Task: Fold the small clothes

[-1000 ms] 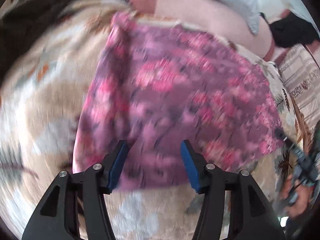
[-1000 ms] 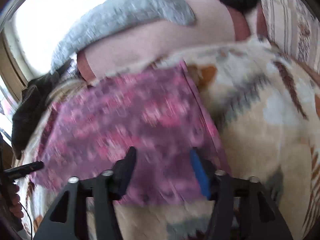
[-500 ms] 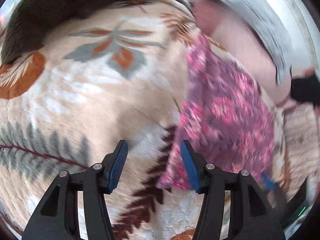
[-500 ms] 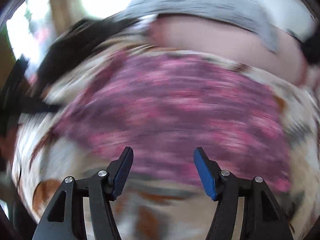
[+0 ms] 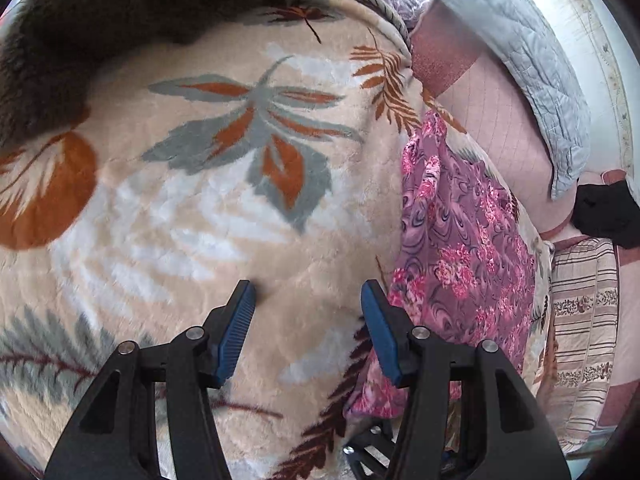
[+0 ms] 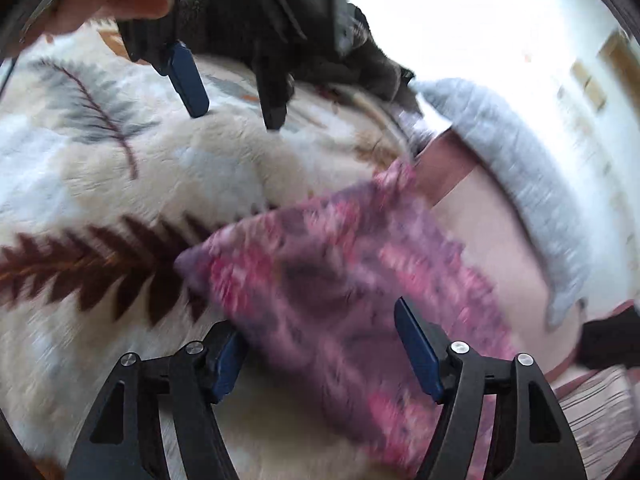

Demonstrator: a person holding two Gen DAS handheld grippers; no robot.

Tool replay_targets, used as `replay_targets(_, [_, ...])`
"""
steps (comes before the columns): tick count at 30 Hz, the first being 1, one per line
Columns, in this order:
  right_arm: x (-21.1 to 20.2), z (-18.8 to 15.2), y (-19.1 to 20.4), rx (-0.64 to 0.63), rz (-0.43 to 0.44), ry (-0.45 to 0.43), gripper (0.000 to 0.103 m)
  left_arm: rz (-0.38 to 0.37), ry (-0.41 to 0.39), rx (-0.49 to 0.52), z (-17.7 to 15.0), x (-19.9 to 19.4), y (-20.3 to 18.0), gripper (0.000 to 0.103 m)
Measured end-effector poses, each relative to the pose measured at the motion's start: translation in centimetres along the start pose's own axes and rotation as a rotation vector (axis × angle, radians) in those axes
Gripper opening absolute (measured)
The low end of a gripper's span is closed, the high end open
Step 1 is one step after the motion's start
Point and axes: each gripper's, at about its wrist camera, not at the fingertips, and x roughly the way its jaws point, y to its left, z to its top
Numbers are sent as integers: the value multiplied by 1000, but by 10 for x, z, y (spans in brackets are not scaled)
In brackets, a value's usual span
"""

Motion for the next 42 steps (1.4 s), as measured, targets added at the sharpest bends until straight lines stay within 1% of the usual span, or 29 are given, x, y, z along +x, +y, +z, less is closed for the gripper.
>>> replay_targets(2, [6, 2, -3, 5, -42, 3, 51, -4, 11, 16, 8, 3, -6, 57])
replay_targets(3, [12, 3, -5, 3, -47, 13, 29, -8, 9, 27, 14, 6, -11, 58])
replay_targets(4, [16, 2, -9, 15, -36, 26, 12, -17, 8, 37, 19, 8, -16, 58])
replay_targets(5, [17, 2, -15, 37, -29, 26, 9, -34, 12, 45, 24, 10, -21, 58])
replay_targets(6, [16, 0, -20, 62, -18, 9, 10, -67, 21, 47, 31, 14, -28, 58])
replay_targets(9, [-6, -2, -29, 107, -41, -68, 9, -152, 55, 60, 43, 24, -47, 59])
replay_targets(10, [-9, -3, -33, 117, -43, -84, 9, -176, 78, 79, 48, 31, -59, 59])
replay_targets(14, [-16, -6, -42, 143, -25, -105, 9, -205, 123, 117, 60, 54, -90, 59])
replay_targets(16, [-16, -7, -45, 147, -12, -112, 9, -209, 136, 129, 62, 63, -102, 59])
replay_targets(20, [-19, -8, -51, 169, 8, -125, 7, -130, 153, 166, 63, 79, -116, 58])
replay_targets(21, [-21, -9, -52, 176, 10, -129, 7, -117, 155, 166, 62, 80, -117, 45])
replay_targets(22, [-22, -10, -54, 182, 10, -132, 7, -116, 157, 162, 63, 81, -117, 25])
replay_targets(23, [-22, -11, -57, 189, 9, -134, 6, -109, 162, 151, 63, 81, -116, 17])
replay_targets(24, [-23, -13, -60, 198, 8, -137, 6, -105, 160, 136, 64, 79, -115, 12])
replay_targets(25, [-26, -15, -64, 201, -1, -143, 6, -113, 144, 109, 65, 74, -114, 10])
replay_targets(28, [-34, -19, -75, 218, -16, -158, 6, -130, 106, 95, 64, 59, -121, 8])
replay_targets(31, [-44, -23, -88, 239, -39, -172, 5, -126, 68, 124, 60, 42, -143, 8])
replay_targets(33, [-52, -28, -100, 264, -60, -178, 5, -132, 48, 147, 56, 31, -164, 8])
replay_targets(38, [-68, -49, -137, 355, -89, -164, 5, -144, 26, 192, 45, 15, -211, 8])
replay_targets(42, [-77, -76, -164, 439, -95, -138, 5, -137, 28, 235, 31, 16, -249, 8])
